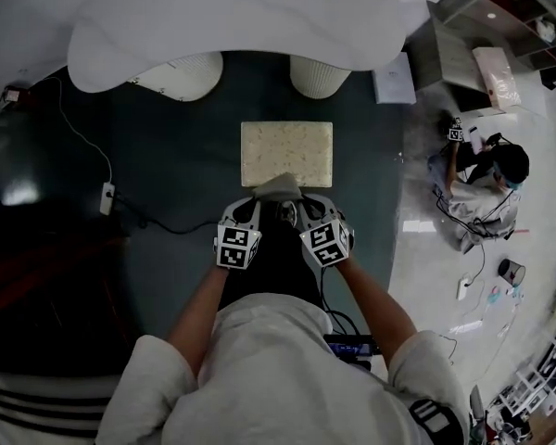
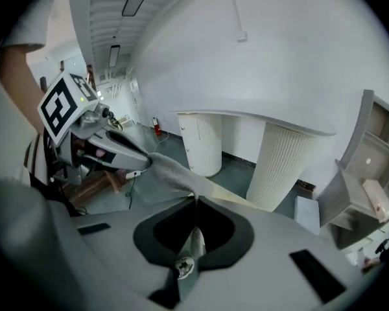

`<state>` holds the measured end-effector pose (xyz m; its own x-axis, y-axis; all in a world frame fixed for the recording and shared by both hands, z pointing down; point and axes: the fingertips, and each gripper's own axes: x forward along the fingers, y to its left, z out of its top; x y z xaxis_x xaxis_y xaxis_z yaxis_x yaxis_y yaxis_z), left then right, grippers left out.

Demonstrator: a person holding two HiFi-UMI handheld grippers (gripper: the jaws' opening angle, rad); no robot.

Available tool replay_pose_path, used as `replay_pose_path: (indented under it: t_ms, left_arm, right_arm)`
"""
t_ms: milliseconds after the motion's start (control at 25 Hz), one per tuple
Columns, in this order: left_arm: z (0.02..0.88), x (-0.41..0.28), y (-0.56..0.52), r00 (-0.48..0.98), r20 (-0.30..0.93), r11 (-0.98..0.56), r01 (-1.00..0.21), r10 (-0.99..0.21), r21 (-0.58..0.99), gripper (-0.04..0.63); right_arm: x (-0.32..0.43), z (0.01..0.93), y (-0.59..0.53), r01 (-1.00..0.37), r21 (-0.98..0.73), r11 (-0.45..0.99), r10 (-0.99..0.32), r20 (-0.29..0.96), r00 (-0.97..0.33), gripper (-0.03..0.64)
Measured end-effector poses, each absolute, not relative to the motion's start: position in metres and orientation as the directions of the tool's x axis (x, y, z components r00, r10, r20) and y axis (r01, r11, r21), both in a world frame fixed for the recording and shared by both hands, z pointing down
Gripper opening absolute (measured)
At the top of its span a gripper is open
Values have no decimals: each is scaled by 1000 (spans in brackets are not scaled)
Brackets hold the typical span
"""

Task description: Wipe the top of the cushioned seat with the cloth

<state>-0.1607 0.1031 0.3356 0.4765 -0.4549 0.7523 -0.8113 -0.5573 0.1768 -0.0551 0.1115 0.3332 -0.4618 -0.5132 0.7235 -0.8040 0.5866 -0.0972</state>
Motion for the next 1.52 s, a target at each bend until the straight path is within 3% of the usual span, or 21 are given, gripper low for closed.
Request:
replay_pose_path:
  t_ms: [360,760,1000,1120,1360,1520]
  left_arm:
    - [292,-180,108,503,696,-574,-803,-513,157,17]
    - [219,-210,150,592,530,-573,-788,-607,224,17]
    - [162,-238,204,649,414,-623,-752,-638,216,17]
    - [140,-255,230,644,373,-618,-759,-667,205,17]
    - [89,-257,270,636,326,-647,-757,-699,90,17]
    - [64,-251,289,665,255,-656,-743,-701,132,17]
  right_arm:
    - [-78,277,88,-830,-52,556,-613,648,-451,15]
    - [-143,195,142,-865,-160,475,-711,509,-485,15]
    - [-187,144,198,-897,-92,433,-785,449,-426,15]
    - [-200,110,226,-905,-91,415,-833,361,-419,15]
    - [-213,52,270,-919,-58,391,-881,266,-392,15]
    - [-208,31,283,-938,-33,345,-909,235,-343,15]
